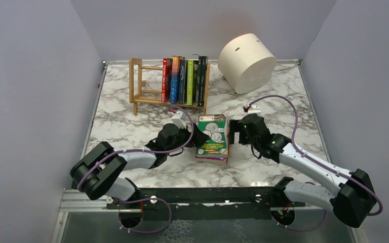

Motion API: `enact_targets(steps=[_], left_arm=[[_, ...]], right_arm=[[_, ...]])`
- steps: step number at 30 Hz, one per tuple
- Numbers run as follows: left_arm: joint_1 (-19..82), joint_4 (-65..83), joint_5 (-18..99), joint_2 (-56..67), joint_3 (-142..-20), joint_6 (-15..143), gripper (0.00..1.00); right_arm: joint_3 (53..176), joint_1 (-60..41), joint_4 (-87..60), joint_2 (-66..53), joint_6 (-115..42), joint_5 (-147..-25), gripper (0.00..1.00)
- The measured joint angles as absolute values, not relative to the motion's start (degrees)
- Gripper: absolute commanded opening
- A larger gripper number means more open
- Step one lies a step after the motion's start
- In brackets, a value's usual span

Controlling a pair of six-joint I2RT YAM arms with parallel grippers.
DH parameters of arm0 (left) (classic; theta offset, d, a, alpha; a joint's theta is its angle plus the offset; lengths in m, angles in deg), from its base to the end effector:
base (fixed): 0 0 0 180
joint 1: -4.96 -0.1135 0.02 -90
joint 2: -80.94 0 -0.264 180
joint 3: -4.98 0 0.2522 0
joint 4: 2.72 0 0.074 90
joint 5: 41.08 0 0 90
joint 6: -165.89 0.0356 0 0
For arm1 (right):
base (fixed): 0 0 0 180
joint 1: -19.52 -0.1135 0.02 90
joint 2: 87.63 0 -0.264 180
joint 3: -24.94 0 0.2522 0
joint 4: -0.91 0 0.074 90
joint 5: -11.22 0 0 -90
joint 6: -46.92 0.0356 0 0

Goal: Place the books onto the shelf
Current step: Pick up the book from the center of the board.

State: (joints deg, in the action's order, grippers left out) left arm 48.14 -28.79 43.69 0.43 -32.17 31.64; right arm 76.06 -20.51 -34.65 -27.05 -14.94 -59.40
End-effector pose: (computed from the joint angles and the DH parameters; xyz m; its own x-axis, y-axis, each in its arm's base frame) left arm 0.1905 -0.1833 0.1682 -0.6750 -0.3195 -0.6650 0.3824 0.6194 -0.6857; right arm 0.1723 0.1293 0.2259 -0.6791 0.0106 -0.7340 -0.1212 0.9845 0.1264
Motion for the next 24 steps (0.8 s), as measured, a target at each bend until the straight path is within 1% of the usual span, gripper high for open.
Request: enact_targets(steps=[7,24], left_arm=[[47.8,-32.8,41.4,-0.1,-31.3,29.9,0.74],[47.2,-35.2,38.9,-3.9,-31.4,28.9,0.73]], right_arm=[[76.1,-20.5,-34.7,-27.0,-14.9,-59.4,0.98],[76.1,-20.5,-34.7,-27.0,-14.9,-59.4,0.98]])
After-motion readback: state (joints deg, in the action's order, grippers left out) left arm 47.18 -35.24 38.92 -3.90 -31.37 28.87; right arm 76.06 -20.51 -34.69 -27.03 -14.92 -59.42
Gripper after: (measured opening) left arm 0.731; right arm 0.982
